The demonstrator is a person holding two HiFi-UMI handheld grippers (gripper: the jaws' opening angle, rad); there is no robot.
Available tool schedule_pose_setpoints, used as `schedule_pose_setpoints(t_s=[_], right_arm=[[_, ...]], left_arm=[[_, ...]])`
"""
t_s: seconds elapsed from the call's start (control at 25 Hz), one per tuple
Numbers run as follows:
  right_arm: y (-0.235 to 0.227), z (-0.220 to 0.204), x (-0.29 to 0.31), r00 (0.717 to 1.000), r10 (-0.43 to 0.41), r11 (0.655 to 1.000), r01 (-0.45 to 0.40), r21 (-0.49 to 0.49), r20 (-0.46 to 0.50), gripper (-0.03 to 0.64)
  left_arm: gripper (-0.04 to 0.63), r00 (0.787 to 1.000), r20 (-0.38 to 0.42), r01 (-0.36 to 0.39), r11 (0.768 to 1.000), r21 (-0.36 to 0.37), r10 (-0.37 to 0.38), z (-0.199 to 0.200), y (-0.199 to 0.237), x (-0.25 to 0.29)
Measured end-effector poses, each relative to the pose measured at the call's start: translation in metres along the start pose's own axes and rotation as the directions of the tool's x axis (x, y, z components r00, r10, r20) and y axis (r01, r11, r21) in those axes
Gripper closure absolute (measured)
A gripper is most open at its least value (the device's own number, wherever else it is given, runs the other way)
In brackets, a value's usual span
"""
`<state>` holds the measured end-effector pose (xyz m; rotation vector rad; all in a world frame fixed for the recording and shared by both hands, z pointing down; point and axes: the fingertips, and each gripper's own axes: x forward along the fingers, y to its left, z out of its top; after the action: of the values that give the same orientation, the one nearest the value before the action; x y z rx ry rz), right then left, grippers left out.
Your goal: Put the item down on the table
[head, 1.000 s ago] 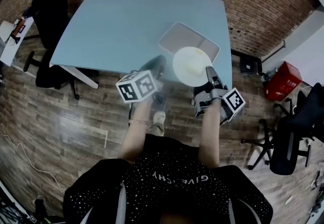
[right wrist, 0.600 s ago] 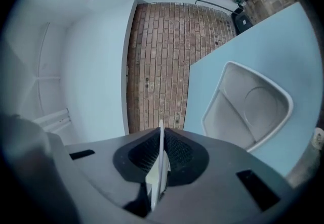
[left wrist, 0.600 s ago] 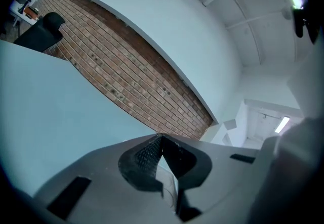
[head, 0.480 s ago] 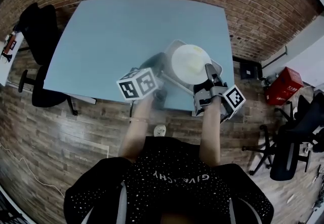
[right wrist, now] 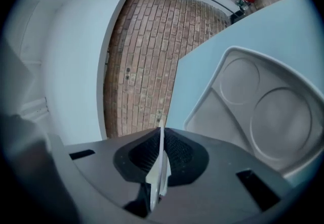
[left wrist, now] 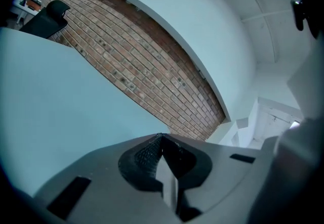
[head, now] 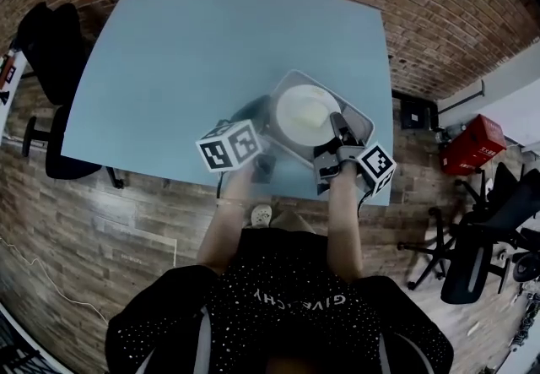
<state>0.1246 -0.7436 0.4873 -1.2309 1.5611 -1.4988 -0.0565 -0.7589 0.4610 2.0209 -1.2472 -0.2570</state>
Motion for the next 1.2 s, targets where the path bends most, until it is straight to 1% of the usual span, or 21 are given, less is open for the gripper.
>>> schedule_pose_setpoints(t_s=[0.08, 0.24, 0.32, 0.4, 0.48, 0.56, 0.68, 0.72, 0.76, 0.8, 0.84, 0.88, 0.92, 1.0, 1.04, 1.08, 1.12, 1.16, 1.2], right_arm=[[-0.019, 0.003, 0.015, 0.999, -0.042, 0.999, 0.042, -0.002, -0.022, 0.591], [-0.046, 0.009, 0.041, 0.989, -0.135, 0.988, 0.130, -0.081, -0.055, 0.591], [-0.058, 0.007, 0.052, 0.983, -0.168, 0.983, 0.161, -0.094, -0.079, 0.590], [-0.068, 0.001, 0.063, 0.976, -0.190, 0.979, 0.180, -0.098, -0.109, 0.591], [-0.078, -0.005, 0.070, 0.967, -0.218, 0.971, 0.202, -0.124, -0.133, 0.591], [-0.084, -0.010, 0.075, 0.960, -0.241, 0.960, 0.214, -0.178, -0.145, 0.591], [-0.083, -0.011, 0.081, 0.956, -0.255, 0.942, 0.210, -0.263, -0.148, 0.591], [-0.082, -0.010, 0.083, 0.951, -0.274, 0.923, 0.218, -0.316, -0.144, 0.591], [-0.082, -0.009, 0.084, 0.943, -0.304, 0.892, 0.233, -0.387, -0.135, 0.589], [-0.080, -0.008, 0.086, 0.935, -0.335, 0.851, 0.246, -0.464, -0.119, 0.561], [-0.075, -0.008, 0.088, 0.932, -0.349, 0.808, 0.246, -0.535, -0.099, 0.472], [-0.066, -0.008, 0.091, 0.935, -0.347, 0.765, 0.235, -0.600, -0.076, 0.304], [-0.056, -0.007, 0.092, 0.940, -0.337, 0.712, 0.222, -0.666, -0.046, 0.253], [-0.037, -0.001, 0.090, 0.953, -0.300, 0.585, 0.210, -0.784, 0.032, 0.241], [-0.030, 0.003, 0.087, 0.960, -0.274, 0.549, 0.207, -0.810, 0.059, 0.242], [-0.024, 0.004, 0.084, 0.967, -0.246, 0.557, 0.192, -0.808, 0.060, 0.242], [-0.019, 0.002, 0.080, 0.977, -0.212, 0.608, 0.155, -0.778, 0.028, 0.244], [-0.015, -0.002, 0.076, 0.985, -0.168, 0.686, 0.096, -0.722, -0.028, 0.244], [-0.011, -0.006, 0.071, 0.990, -0.116, 0.767, 0.037, -0.641, -0.081, 0.245]], left_arm=[[0.584, 1.000, -0.009, -0.017, 1.000, -0.010, 0.017, -0.009, 0.010, 0.009], [0.584, 0.999, -0.013, -0.046, 0.999, -0.024, 0.046, -0.020, 0.026, 0.028], [0.584, 0.998, -0.014, -0.069, 0.997, -0.038, 0.069, -0.025, 0.036, 0.035], [0.584, 0.996, -0.023, -0.087, 0.995, -0.054, 0.086, -0.031, 0.042, 0.038], [0.584, 0.995, -0.038, -0.096, 0.994, -0.051, 0.094, -0.036, 0.043, 0.039], [0.584, 0.993, -0.052, -0.103, 0.994, -0.039, 0.101, -0.040, 0.045, 0.037], [0.584, 0.992, -0.061, -0.109, 0.994, -0.033, 0.107, -0.042, 0.046, 0.033], [0.584, 0.993, -0.062, -0.108, 0.994, -0.032, 0.105, -0.043, 0.046, 0.032], [0.584, 0.993, -0.061, -0.105, 0.994, -0.032, 0.103, -0.044, 0.045, 0.032], [0.584, 0.993, -0.058, -0.103, 0.994, -0.032, 0.101, -0.044, 0.043, 0.031], [0.584, 0.994, -0.052, -0.100, 0.994, -0.032, 0.098, -0.043, 0.042, 0.030], [0.584, 0.994, -0.046, -0.097, 0.995, -0.033, 0.095, -0.041, 0.041, 0.030], [0.584, 0.995, -0.040, -0.093, 0.995, -0.034, 0.091, -0.040, 0.038, 0.030], [0.584, 0.996, -0.029, -0.084, 0.996, -0.036, 0.082, -0.038, 0.033, 0.030], [0.584, 0.997, -0.022, -0.080, 0.996, -0.038, 0.079, -0.036, 0.031, 0.029], [0.584, 0.997, -0.016, -0.078, 0.996, -0.042, 0.078, -0.035, 0.029, 0.028], [0.584, 0.997, -0.009, -0.078, 0.996, -0.048, 0.078, -0.034, 0.028, 0.027], [0.584, 0.997, -0.005, -0.079, 0.995, -0.054, 0.078, -0.034, 0.027, 0.026], [0.584, 0.997, -0.004, -0.079, 0.995, -0.058, 0.079, -0.034, 0.026, 0.025]])
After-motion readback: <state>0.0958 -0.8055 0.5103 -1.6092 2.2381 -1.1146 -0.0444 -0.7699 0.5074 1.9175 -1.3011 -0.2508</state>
